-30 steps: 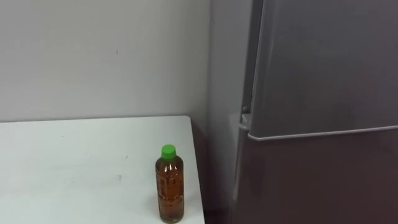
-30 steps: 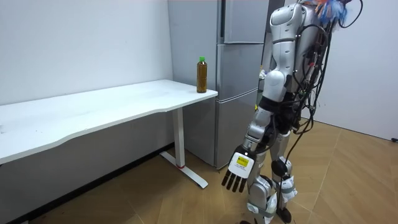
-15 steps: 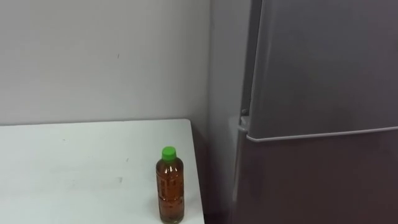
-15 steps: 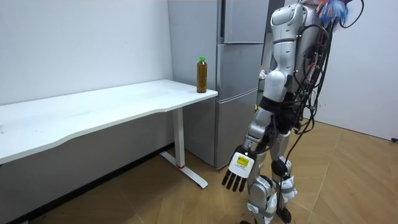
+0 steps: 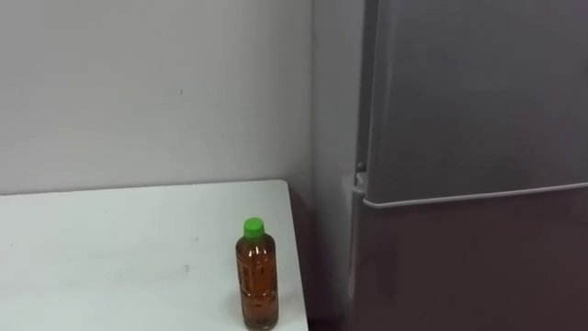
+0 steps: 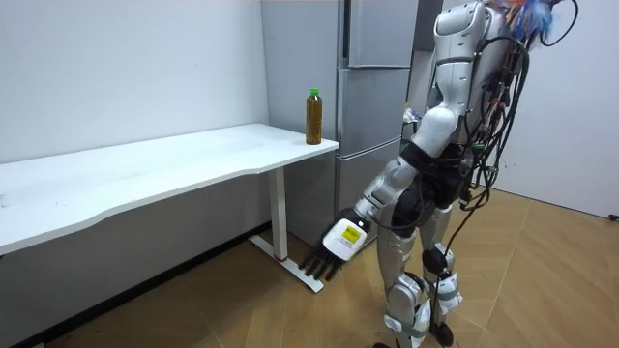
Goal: Put the bottle in the upper fridge
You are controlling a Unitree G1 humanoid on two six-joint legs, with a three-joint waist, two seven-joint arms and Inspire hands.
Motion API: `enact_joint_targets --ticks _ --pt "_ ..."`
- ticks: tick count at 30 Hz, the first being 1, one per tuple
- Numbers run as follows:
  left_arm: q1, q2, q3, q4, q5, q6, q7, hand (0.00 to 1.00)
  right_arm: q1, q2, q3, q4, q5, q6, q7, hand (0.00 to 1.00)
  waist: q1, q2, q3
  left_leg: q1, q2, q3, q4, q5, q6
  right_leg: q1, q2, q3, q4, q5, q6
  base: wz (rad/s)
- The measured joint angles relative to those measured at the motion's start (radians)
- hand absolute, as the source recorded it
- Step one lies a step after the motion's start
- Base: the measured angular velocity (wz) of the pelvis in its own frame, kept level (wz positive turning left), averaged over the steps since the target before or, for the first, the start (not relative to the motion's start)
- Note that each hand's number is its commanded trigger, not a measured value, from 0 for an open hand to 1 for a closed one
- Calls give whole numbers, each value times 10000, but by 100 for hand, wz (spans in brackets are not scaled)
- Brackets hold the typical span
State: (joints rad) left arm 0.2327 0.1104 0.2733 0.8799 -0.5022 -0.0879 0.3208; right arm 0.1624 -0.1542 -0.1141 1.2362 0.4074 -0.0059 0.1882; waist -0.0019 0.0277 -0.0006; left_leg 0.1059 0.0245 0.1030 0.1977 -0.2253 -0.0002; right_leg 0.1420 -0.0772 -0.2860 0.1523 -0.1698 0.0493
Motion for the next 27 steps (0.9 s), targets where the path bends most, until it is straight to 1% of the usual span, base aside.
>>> enact_joint_targets --ticks 3,4,5,7,11,12,13,14,15,17,18,22,25,27 --pt "16 6 -126 -785 -199 -130 372 0 120 -24 25 -231 17 -64 -2 0 2 97 4 -3 0 -11 -6 0 0 8 2 -3 5 -9 -2 0" --pt "13 6 -143 -892 -229 -181 437 0 139 -29 37 -255 29 -81 -3 0 5 116 3 -3 0 -10 -12 1 -1 7 3 3 4 -10 -3 0" --pt "26 7 -157 -1210 -427 -221 582 0 175 -32 39 -311 30 -105 -16 0 3 152 7 -4 2 -6 -19 1 -1 -4 9 18 2 -12 -5 0" --pt "20 13 -143 -1688 -573 -252 857 0 177 -42 33 -343 3 -127 -29 0 -12 172 6 -8 3 1 -48 3 -3 -30 17 81 3 -15 -10 -2" --pt "4 26 -10 -2718 -562 -588 1481 0 179 -44 -18 -384 -286 -261 -63 0 33 144 -24 -68 0 20 -78 17 -14 -131 20 117 26 -24 -17 -4" --pt "1 67 -3 -2986 -564 -720 1700 0 185 -42 -65 -398 -349 -300 -123 0 45 121 -36 -75 -1 26 -83 17 -14 -125 20 116 39 -24 -17 -3" --pt "2 105 -1 -3155 -569 -739 1785 0 191 -41 -84 -395 -378 -321 -146 0 44 138 -45 -72 -1 25 -85 17 -14 -113 20 122 32 -23 -17 0" --pt "2 191 0 -3480 -570 -775 1934 0 239 -42 -87 -394 -406 -415 -155 0 69 103 -49 -55 -1 24 -86 17 -14 -91 20 130 23 -23 -17 0" --pt "-3 261 2 -3778 -572 -889 2062 0 299 -41 -87 -397 -400 -497 -159 0 76 115 -29 -38 -1 24 -85 17 -14 -68 20 124 16 -23 -17 0" --pt "-36 351 5 -4115 -571 -1062 2267 0 354 -41 -85 -398 -377 -503 -157 0 90 94 -30 17 -2 24 -104 16 -15 -30 20 116 10 -24 -16 0" --pt "-70 412 7 -4252 -572 -1135 2401 0 352 -41 -84 -400 -266 -503 -153 0 100 125 -16 89 -2 19 -141 14 -15 27 21 103 3 -27 -11 0" --pt "-62 420 203 -5075 -754 -1165 2871 0 446 -41 -85 -401 -193 -500 -144 0 106 111 -12 217 -6 -14 -168 9 -19 67 21 108 9 -60 -13 0" --pt "-28 420 405 -5717 -968 -1317 3249 0 516 -41 -84 -555 -203 -482 -150 0 116 113 -16 238 -6 1 -180 9 -20 78 22 123 20 -76 -12 0" --pt "72 419 531 -6402 -1116 -1383 3525 0 780 -40 -78 -952 -209 -484 -199 0 180 122 -21 246 -8 -17 -167 9 -20 79 22 139 28 -77 -13 0"
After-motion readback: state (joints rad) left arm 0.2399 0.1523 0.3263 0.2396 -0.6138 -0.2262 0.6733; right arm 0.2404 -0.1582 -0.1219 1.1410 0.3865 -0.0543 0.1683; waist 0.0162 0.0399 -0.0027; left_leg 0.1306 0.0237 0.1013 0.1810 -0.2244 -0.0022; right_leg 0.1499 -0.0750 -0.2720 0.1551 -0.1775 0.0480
